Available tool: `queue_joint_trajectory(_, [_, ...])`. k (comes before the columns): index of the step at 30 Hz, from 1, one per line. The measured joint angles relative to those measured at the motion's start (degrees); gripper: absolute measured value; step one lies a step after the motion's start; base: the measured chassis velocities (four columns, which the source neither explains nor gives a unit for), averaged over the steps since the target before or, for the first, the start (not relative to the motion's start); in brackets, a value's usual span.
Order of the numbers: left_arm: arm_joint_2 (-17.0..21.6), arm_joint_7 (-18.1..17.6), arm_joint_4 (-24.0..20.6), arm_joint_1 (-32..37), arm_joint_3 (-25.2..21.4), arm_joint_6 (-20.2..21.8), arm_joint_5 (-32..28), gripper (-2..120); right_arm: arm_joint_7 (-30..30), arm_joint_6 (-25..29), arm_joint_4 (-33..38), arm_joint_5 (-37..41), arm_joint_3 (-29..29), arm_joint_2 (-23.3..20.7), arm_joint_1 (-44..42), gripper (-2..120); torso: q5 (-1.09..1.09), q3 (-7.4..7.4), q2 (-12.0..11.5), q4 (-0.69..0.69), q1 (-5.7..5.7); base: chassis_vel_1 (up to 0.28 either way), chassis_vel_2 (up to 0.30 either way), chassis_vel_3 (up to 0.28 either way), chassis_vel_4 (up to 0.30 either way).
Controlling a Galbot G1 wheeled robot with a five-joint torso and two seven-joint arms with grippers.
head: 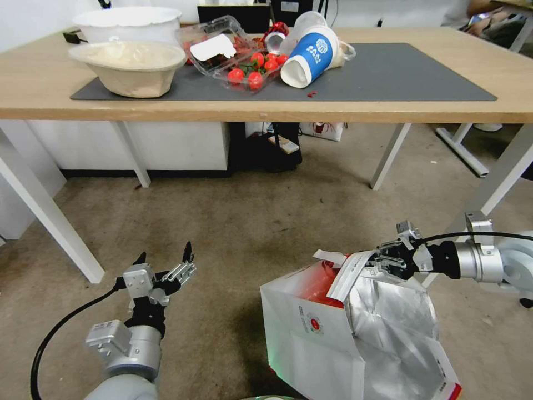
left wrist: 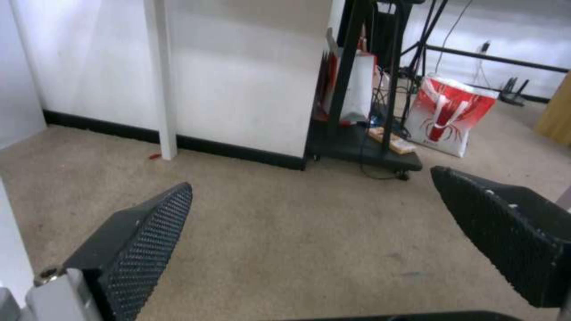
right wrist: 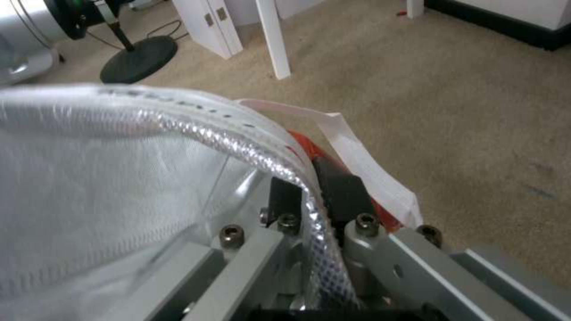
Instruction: Pick up the food delivery bag from the floor and place it on the table.
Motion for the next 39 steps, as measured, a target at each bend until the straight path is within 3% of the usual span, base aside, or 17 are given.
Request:
queue_joint_trajectory(9, [-0.31,0.02,-0.8,0.32,0.14,0.54,-0.69,100,-0.03,0.5,0.03,-0.23,0.52,0.03,-0.43,0,0.0,0.23,0.46,0.0,0.06,0.0,0.0,0.0,0.0])
queue_joint_trajectory(39, [-0.16,-0.19,-1.37,0.64,-0.24,1.08,-1.7,100,-1.22,0.81,0.44,-0.45,0.59,-0.03,-0.43,0,0.0,6.84,7.74,0.0,0.84,0.0,0.0,0.0,0.0])
